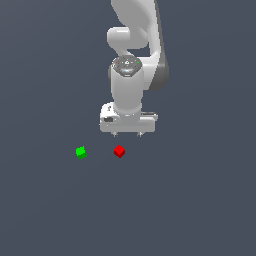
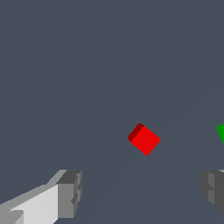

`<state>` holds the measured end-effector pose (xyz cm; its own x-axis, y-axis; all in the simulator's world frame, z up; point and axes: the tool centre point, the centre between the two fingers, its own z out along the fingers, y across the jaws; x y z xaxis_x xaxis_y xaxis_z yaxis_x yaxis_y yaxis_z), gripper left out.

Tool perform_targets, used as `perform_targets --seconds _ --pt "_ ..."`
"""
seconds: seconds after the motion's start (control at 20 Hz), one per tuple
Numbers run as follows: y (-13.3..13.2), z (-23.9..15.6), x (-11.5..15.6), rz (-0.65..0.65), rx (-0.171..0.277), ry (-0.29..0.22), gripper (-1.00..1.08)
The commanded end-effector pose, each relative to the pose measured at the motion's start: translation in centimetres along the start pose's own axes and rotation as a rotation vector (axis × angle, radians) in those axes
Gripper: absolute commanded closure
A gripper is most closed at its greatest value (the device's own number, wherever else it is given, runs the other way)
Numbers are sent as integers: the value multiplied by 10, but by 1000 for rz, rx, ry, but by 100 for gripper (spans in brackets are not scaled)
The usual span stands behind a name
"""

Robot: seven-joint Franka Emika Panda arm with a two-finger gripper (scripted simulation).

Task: Stack the red cube on top of the green cube.

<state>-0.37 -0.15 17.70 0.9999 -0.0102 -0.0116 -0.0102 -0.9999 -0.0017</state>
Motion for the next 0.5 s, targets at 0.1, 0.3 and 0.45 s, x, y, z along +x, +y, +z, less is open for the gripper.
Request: perform_targets --seconds 0.1,0.3,0.45 --pt "0 1 0 3 0 0 -92" --pt "2 5 0 29 0 1 -92" --pt "4 10 1 66 0 1 -92"
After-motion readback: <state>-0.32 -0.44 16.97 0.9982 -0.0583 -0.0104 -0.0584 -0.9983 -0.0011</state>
